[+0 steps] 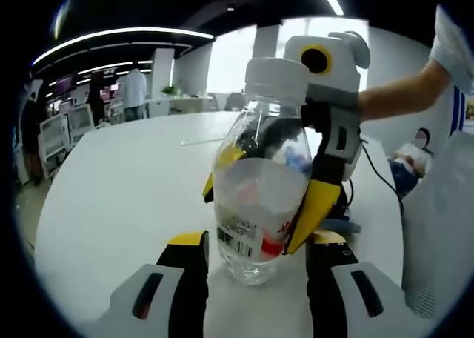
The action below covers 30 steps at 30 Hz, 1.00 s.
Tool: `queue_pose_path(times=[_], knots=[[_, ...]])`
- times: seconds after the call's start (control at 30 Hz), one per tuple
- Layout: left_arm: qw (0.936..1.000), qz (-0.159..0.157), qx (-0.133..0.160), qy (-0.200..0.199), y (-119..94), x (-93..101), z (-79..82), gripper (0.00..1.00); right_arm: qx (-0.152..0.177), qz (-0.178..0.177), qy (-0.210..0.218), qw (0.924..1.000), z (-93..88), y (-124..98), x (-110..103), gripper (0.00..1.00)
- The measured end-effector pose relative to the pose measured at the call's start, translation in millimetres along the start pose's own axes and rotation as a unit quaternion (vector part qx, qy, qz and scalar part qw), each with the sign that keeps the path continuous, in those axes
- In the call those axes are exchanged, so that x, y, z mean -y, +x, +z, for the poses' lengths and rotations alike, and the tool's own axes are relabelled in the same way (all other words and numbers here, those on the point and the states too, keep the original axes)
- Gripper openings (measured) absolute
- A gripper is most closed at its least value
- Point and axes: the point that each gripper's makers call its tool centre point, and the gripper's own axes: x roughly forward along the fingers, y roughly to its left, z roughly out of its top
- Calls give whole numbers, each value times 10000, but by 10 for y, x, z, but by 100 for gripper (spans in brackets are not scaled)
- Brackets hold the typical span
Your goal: Arrange the tabletop items into an orderly group along one side of the table until the central work area is clear of visible clutter.
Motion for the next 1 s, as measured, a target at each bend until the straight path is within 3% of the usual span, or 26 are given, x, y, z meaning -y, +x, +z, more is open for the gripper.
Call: queue_pose_path(times=[0.13, 0.57, 1.0], knots=[[10000, -23, -11, 90, 11, 3, -2, 41, 50, -52, 133, 9999, -15, -27, 53, 36], [9998, 130, 58, 166, 0, -63, 58, 36, 181, -257, 241, 9992, 14, -51, 152, 36], [9991, 304, 193, 220, 95, -249, 210, 35, 289, -997, 343, 9940, 65, -101, 400, 36]])
